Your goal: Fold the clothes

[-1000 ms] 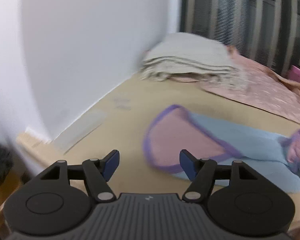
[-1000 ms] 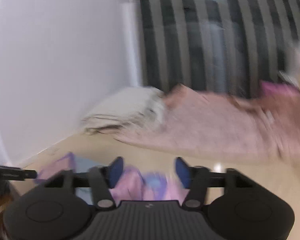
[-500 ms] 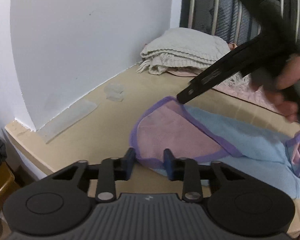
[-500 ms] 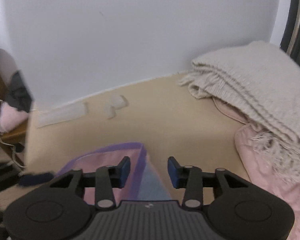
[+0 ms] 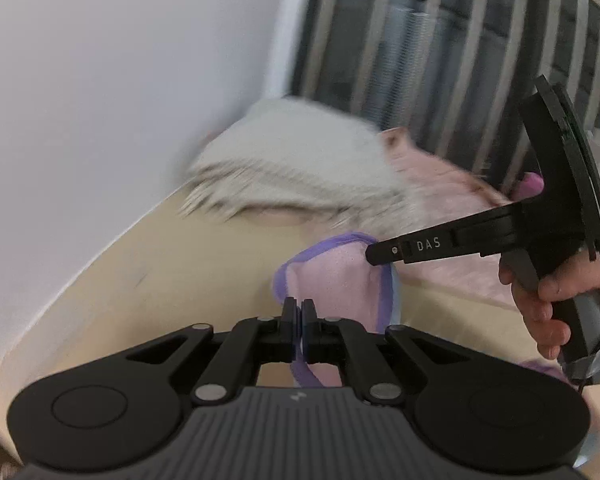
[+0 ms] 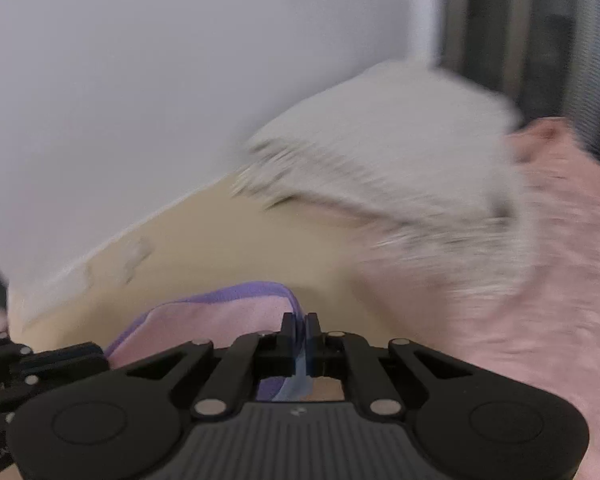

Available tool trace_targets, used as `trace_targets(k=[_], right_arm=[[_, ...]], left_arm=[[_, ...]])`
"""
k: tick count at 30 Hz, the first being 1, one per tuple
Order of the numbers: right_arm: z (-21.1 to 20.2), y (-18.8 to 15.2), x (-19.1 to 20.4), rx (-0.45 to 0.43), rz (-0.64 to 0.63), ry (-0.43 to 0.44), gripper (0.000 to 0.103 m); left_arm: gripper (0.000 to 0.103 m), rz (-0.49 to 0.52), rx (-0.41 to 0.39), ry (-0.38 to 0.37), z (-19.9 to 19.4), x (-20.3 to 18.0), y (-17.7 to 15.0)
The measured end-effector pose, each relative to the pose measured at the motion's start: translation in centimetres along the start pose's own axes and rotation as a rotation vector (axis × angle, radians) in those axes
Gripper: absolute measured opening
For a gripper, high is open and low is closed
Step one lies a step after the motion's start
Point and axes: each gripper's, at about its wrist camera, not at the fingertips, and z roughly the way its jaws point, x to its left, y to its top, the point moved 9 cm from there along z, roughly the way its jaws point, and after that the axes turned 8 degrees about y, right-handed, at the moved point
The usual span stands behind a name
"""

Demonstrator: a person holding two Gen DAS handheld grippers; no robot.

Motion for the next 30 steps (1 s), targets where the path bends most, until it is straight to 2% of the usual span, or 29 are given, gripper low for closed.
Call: trace_targets(k=[5, 10, 14, 17, 19, 20, 21, 23, 25, 27, 28, 30], right_arm=[[-7.3, 1.0, -6.0, -0.143, 0.12, -0.103, 0.003], [-13.1, 1.4, -11.6, -0.249, 0.233, -0.186, 0.003], [-15.5, 1.5, -16.0, -0.307, 0.316, -0.246, 0.004], [-15.2, 1.1, -19.4, -0.308, 0.377, -0.307, 0.004], [-13.5, 0.4, -22.1, -0.269, 0.412, -0.357, 0.004], [-12.1, -0.2, -23.6, -0.236, 0.43, -0.383, 0.008], [-10.8, -0.9, -25.1, -0.203, 0.447, -0.408, 0.009], [-8.4, -2.6, -27.5, -0.131, 0.485, -0.462, 0.024], [-8.9, -4.5, -27.5, -0.124, 0.471, -0.472, 0.025], [-11.0, -5.9, -25.1, -0.157, 0.406, -0.42, 0.037], [-12.1, -6.9, -23.5, -0.159, 0.363, -0.377, 0.048], [-14.0, -9.5, -20.0, -0.141, 0.284, -0.25, 0.05]], left_arm=[[0.002, 0.045, -0.011, -0.102, 1.1, -5.3, 3.8], [0.002, 0.083, -0.012, -0.195, 2.4, -10.6, 7.2], [0.002, 0.093, -0.001, -0.251, 4.8, -14.4, 9.3], [0.002, 0.077, -0.011, -0.249, 8.4, -16.3, 10.3], [0.017, 0.023, -0.018, -0.245, 11.4, -17.1, 10.5], [0.049, 0.022, 0.005, -0.216, 13.0, -17.4, 10.1], [0.064, 0.025, 0.029, -0.186, 14.4, -17.6, 9.7], [0.064, 0.04, 0.064, -0.157, 15.0, -17.1, 8.6], [0.064, 0.04, 0.085, -0.206, 13.3, -16.1, 7.3], [0.064, 0.079, 0.121, -0.242, 10.7, -15.2, 5.2], [0.065, 0.111, 0.14, -0.261, 9.0, -15.0, 3.9], [0.066, 0.177, 0.163, -0.322, 5.0, -15.2, 0.1]])
